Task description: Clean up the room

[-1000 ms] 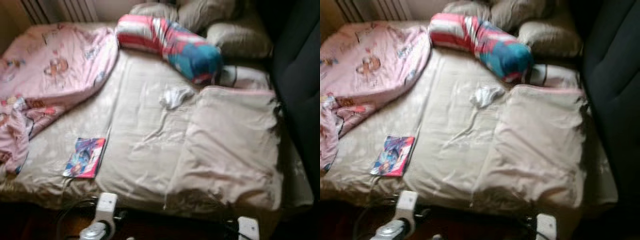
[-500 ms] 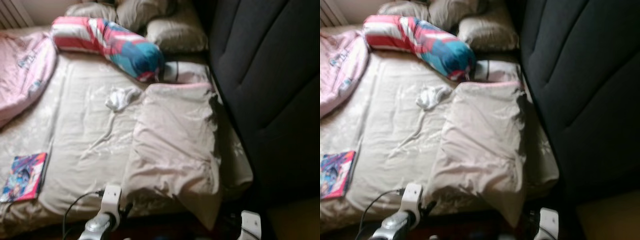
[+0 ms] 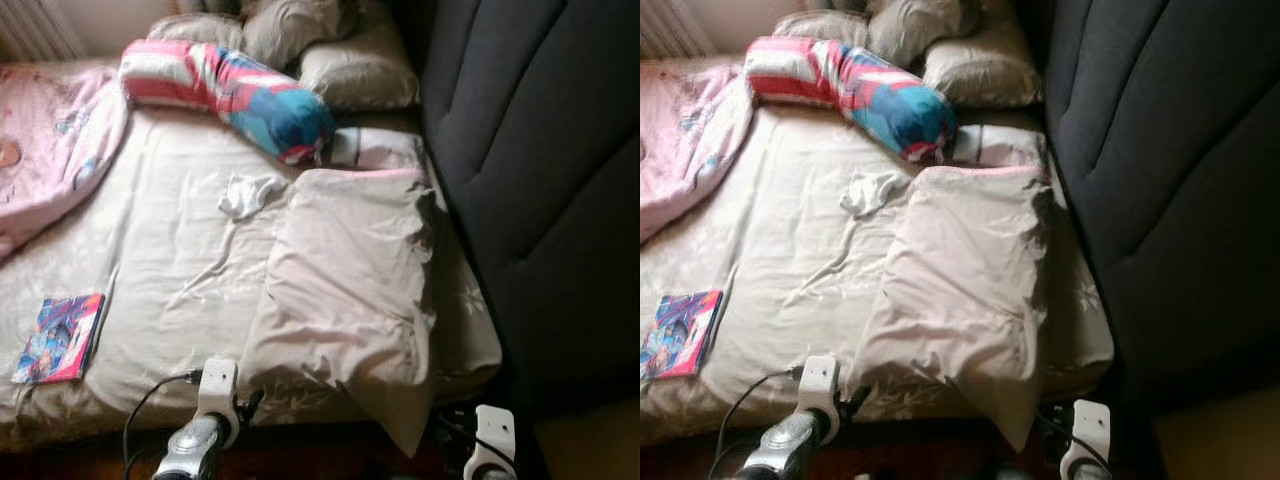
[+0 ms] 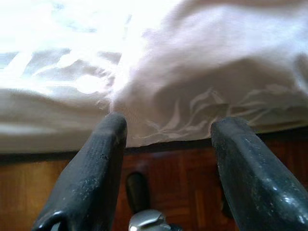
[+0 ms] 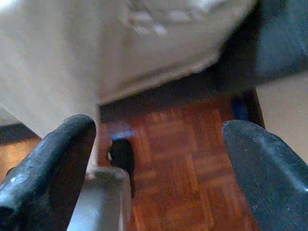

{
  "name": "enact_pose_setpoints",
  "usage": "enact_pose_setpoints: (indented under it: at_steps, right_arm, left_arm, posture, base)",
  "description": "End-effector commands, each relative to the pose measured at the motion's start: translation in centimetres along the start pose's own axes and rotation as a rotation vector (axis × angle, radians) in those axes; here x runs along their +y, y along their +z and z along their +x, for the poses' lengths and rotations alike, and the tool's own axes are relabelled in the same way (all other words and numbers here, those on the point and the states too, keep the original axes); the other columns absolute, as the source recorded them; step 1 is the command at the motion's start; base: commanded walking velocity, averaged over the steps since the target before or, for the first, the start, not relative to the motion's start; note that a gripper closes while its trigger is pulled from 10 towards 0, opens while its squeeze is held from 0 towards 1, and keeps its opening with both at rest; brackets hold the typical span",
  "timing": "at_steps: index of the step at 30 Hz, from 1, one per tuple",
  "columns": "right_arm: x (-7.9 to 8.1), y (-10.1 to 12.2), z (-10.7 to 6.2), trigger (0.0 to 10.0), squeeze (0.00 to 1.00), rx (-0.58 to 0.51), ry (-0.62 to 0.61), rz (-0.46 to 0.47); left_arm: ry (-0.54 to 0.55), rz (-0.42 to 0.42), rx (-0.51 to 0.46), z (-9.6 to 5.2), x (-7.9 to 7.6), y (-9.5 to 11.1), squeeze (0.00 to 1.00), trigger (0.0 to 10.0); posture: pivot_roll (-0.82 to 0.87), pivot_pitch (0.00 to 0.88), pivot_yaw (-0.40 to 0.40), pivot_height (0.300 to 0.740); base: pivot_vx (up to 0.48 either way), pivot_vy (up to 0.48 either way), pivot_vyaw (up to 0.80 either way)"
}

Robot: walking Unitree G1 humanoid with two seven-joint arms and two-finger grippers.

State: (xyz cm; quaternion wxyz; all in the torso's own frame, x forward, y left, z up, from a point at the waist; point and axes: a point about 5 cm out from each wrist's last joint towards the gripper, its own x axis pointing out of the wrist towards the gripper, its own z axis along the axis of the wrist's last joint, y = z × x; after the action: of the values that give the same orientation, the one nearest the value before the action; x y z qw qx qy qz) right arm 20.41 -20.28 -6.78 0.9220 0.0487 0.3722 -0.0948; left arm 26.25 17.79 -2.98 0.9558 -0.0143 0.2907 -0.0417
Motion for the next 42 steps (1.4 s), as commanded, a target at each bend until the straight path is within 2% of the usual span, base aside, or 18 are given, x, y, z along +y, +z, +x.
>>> enact_pose_setpoints:
  at_steps: [1,3,23,30,42]
  right_arm:
    - [0.12,-0.28,-0.09,10.0,0.0,0.003,-0.003,0.018]
    - [0.23,0.01,0.0,10.0,0.0,-0.009,-0.007,0.061]
    - [0.46,0.04,0.0,10.0,0.0,-0.014,-0.004,0.051]
    - [0.65,0.27,0.04,10.0,0.0,-0.028,-0.005,0.049]
    - [0.75,0.45,0.07,10.0,0.0,-0.038,0.008,0.048]
  left_arm:
    - [0.023,-0.011,0.031,-0.57,0.59,-1.35,0.0,10.0]
    - [0.021,-0.016,0.018,-0.51,0.67,-1.06,0.0,10.0]
    - [0.006,-0.026,0.0,-0.41,0.4,-0.78,0.0,10.0]
    - [0.003,-0.022,-0.002,-0.41,0.31,-0.79,0.0,10.0]
    - [0.001,-0.016,-0.021,-0.32,0.28,-0.41,0.0,10.0]
  posture:
    - [-0.09,0.217,0.02,0.74]
    - [-0.09,0.218,0.019,0.74]
    - [-0.09,0.188,0.01,0.74]
    - [-0.09,0.177,0.006,0.74]
    - [-0.08,0.171,0.003,0.74]
  base:
    - [0.0,0.0,0.58]
    - [0.0,0.0,0.0]
    - [0.0,0.0,0.0]
    - [0.276,0.0,-0.5]
    - [0.307,0.0,0.0]
